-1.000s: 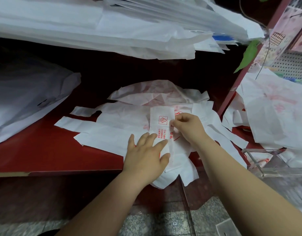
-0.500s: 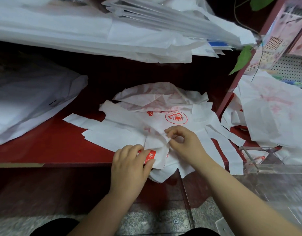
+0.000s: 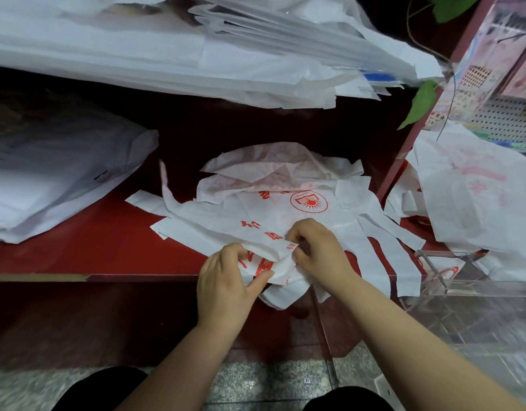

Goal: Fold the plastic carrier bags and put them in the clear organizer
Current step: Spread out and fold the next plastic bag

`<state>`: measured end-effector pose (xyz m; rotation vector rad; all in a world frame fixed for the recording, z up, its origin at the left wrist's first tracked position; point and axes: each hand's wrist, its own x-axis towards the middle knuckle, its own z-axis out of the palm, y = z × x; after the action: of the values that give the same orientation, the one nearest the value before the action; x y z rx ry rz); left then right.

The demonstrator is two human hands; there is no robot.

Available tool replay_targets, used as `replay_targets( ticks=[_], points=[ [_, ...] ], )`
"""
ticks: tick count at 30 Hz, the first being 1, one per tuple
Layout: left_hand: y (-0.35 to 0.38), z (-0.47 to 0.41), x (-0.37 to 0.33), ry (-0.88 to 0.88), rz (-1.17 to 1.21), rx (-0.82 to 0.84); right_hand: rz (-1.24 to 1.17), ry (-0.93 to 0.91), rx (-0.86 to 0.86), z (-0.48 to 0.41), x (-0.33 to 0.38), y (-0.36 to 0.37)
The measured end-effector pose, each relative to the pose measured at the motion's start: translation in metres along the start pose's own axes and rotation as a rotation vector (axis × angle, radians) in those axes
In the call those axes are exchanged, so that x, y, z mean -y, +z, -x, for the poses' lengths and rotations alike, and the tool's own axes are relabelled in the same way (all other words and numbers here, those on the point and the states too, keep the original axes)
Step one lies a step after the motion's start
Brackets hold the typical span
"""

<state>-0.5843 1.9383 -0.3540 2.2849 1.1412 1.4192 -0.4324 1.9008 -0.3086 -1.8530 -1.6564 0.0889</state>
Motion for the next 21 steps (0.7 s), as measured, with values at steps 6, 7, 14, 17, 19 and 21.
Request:
replay_targets(
  ticks=[6, 7, 14, 17, 19, 21],
  points=[
    [0.002, 0.002, 0.003, 0.034, -0.085, -0.109, -0.038, 0.027, 0.034, -0.002, -0.006, 0.002],
    [0.002, 0.002, 0.004, 0.074, -0.141, -0.115, -0.051, 0.04, 0.025, -0.002, -0.007, 0.002],
    [0.003, -0.004, 0.013, 0.351, -0.249, -0.039, -0.127, 0.172, 0.025, -0.004, -0.006, 0.001],
    [0.0, -0.004, 0.007, 0.318, -0.26, -0.089, -0.129, 0.172, 0.039, -0.004, -0.006, 0.0],
    [-0.002, -0.005, 0.005, 0.334, -0.259, -0.094, -0.1, 0.153, 0.034, -0.003, -0.006, 0.001],
    [-0.002, -0.008, 0.007, 0.38, -0.24, -0.054, -0.08, 0.144, 0.022, -0.004, -0.005, 0.001]
  ],
)
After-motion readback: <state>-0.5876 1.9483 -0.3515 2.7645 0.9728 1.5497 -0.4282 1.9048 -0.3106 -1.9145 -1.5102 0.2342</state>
